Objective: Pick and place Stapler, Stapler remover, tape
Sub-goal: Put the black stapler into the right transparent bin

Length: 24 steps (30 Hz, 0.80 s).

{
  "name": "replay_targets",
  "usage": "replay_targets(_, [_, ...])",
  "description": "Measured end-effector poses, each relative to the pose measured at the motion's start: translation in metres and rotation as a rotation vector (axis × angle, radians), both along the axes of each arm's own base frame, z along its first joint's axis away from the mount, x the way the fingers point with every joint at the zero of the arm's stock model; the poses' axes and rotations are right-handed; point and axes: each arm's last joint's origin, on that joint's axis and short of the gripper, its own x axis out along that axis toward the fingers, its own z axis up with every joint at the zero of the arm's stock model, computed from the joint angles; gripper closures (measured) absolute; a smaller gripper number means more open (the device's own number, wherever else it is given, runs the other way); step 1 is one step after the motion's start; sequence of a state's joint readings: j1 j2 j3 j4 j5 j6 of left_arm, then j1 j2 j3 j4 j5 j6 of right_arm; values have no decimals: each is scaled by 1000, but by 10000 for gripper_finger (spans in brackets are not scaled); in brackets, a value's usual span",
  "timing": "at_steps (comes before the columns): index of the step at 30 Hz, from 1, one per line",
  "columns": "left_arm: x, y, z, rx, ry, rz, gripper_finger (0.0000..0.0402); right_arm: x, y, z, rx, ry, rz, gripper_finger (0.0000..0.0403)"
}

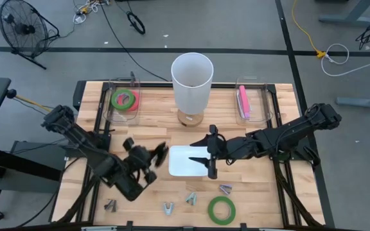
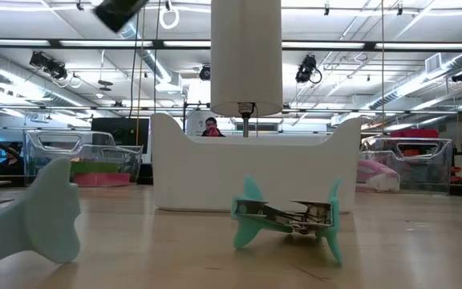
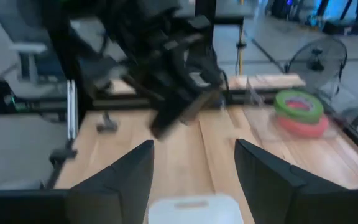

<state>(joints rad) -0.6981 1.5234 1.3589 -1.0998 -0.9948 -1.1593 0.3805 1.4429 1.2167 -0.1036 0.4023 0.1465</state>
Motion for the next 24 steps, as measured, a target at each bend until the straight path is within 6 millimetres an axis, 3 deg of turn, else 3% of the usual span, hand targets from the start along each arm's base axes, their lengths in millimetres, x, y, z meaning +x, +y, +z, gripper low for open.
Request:
replay_targets(8, [28,26,12,225,-128,120,367,9,-11,10,40,-118,-40,179])
replay_targets(15, [49,29,24,303,-163,102,367,26,-25,4,49,-158,-93,179])
replay_targets(24, [52,29,29,350,-177,120,367,45,-31,-5,89,-230,-82,179])
